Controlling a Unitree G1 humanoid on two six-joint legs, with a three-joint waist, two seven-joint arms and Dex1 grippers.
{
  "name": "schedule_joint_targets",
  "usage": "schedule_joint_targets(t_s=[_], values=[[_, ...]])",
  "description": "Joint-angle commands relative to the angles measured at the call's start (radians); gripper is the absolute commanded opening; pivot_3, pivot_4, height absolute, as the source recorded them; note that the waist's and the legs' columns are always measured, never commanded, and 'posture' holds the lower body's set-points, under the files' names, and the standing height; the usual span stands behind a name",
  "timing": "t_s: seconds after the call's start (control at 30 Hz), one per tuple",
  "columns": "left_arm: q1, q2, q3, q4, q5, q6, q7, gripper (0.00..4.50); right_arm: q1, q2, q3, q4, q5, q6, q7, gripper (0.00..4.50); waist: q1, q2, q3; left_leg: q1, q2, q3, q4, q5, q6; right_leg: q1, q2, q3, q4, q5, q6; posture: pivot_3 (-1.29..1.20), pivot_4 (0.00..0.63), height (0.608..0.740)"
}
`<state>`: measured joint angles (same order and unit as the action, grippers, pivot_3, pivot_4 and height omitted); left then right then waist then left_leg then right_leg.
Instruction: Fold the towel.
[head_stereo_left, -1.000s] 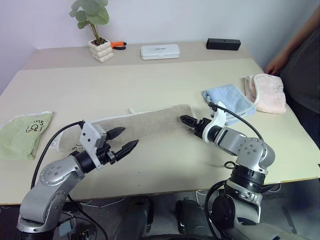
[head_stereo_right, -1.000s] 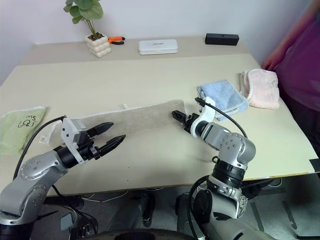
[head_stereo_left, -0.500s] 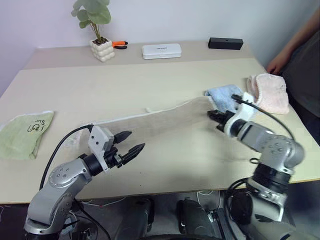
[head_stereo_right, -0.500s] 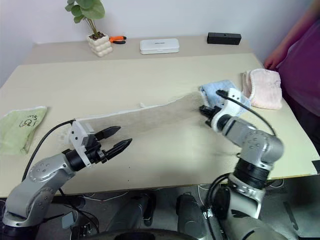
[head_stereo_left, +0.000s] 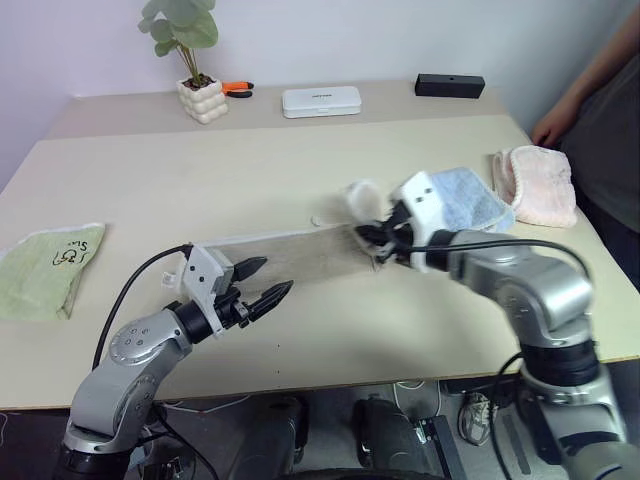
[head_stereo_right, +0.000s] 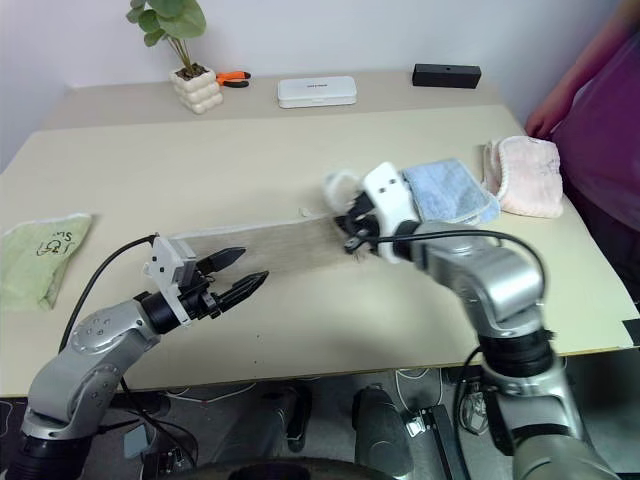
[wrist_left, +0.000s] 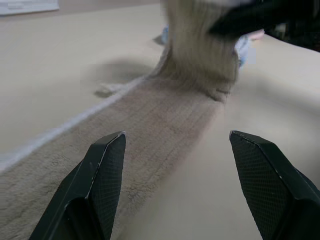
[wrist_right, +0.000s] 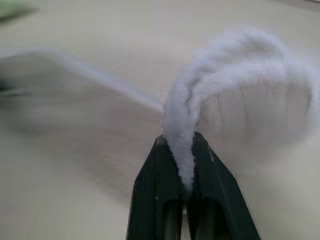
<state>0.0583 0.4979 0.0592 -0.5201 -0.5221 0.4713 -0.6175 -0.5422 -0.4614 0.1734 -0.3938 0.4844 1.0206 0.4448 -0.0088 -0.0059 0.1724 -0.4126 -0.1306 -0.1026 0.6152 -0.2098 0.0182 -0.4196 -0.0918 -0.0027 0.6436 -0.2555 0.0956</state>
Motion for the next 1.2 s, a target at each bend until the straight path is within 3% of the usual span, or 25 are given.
schedule_joint_targets(t_s=[0.03,0.23,0.33,0.53,0.67,0.77,0.93,1.2], values=[[0.011,-0.008,0.0,-0.043,0.009,-0.016,0.02,3.36,-0.016,0.032,0.071,0.063,-0.078,-0.082,-0.007,0.08,0.003,0.0,0.0,0.0,0.0,0.0,0.0,0.0,0.0,0.0,0.0,0.0,-0.001,0.0,0.001,0.0,0.15,0.736],[0.035,-0.015,0.001,-0.066,0.016,-0.011,0.05,3.36,-0.001,0.056,0.143,0.14,-0.14,-0.138,0.032,0.08,0.003,-0.001,0.0,-0.001,0.0,0.0,0.0,0.0,0.0,-0.001,0.0,0.0,0.0,0.001,0.002,0.0,0.15,0.736],[0.042,-0.015,0.002,-0.069,0.014,-0.012,0.055,3.36,0.01,0.04,0.142,0.129,-0.126,-0.144,0.088,0.88,0.001,-0.001,0.0,-0.001,0.0,0.0,0.0,0.0,0.0,-0.001,0.0,0.0,0.0,0.001,0.002,0.0,0.15,0.736],[0.047,-0.01,0.043,-0.046,0.002,-0.016,0.063,3.36,0.021,-0.012,0.076,0.066,-0.122,-0.236,0.173,3.65,0.001,-0.001,0.0,-0.001,0.0,0.0,0.0,0.0,0.0,-0.001,0.0,0.0,0.0,0.001,0.002,0.0,0.15,0.736],[0.049,-0.019,0.08,-0.035,-0.011,-0.017,0.073,3.36,0.001,-0.018,-0.012,0.093,-0.086,-0.271,0.204,3.65,0.001,-0.001,0.0,-0.001,0.0,0.0,0.0,0.0,0.0,-0.001,0.0,0.0,-0.001,0.001,0.002,0.0,0.15,0.736],[0.052,-0.036,0.091,-0.033,-0.005,-0.021,0.09,3.36,-0.043,0.001,-0.026,0.219,-0.148,-0.339,0.173,2.72,-0.002,-0.001,0.0,-0.001,0.0,0.0,0.0,0.0,0.0,-0.001,0.0,0.0,0.0,0.001,0.002,0.0,0.15,0.736],[0.065,-0.063,0.094,-0.038,0.013,-0.027,0.122,3.36,-0.086,0.076,0.035,0.402,-0.232,-0.48,0.171,0.17,-0.003,-0.001,0.0,-0.001,0.0,0.0,0.0,0.0,0.0,-0.001,0.001,0.0,0.0,0.001,0.002,0.0,0.15,0.736],[0.146,-0.099,0.12,-0.097,0.013,-0.034,0.186,3.36,-0.05,0.127,0.168,0.605,-0.377,-0.66,0.239,0.07,-0.001,-0.001,0.0,-0.001,0.0,0.0,0.0,0.0,0.0,-0.001,0.001,0.0,0.0,0.001,0.002,0.0,0.15,0.736]])
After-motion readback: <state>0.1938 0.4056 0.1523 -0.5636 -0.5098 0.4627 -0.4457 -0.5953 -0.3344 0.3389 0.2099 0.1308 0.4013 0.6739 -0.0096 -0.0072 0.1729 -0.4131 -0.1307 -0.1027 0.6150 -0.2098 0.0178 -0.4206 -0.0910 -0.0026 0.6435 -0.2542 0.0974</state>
